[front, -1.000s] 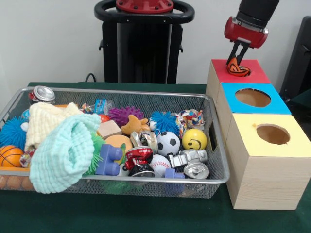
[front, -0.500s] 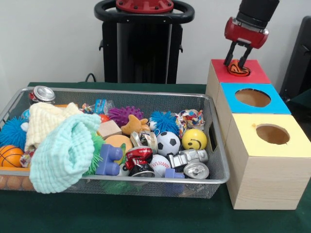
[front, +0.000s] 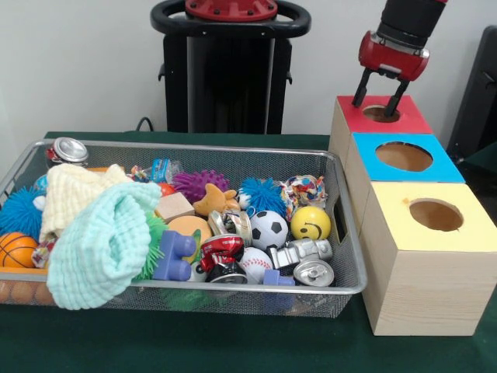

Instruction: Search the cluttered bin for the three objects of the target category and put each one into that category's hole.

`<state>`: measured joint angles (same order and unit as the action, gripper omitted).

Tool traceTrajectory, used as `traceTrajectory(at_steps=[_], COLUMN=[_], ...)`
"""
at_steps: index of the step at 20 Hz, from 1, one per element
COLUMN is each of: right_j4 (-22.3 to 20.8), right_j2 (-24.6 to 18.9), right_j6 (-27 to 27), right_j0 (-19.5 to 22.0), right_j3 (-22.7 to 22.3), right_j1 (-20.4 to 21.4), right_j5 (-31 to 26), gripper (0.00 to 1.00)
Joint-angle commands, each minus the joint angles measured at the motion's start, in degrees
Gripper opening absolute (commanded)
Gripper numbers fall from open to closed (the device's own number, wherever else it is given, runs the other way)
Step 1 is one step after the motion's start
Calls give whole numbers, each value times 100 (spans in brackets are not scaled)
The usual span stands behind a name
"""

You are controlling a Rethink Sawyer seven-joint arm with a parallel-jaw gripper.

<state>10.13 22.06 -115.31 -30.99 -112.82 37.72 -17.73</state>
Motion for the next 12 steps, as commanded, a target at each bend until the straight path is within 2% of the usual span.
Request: traceTrajectory(at_steps=[1, 8, 12], right_j4=[299, 292, 260], right_j2=[-776, -723, -506], right_j6=[-1235, -1215, -1109], right_j0=[196, 185, 107], right_j3=[-270, -300, -199], right_j1=[-335, -203, 179], right_j5=[496, 373, -314], gripper=[100, 100, 100])
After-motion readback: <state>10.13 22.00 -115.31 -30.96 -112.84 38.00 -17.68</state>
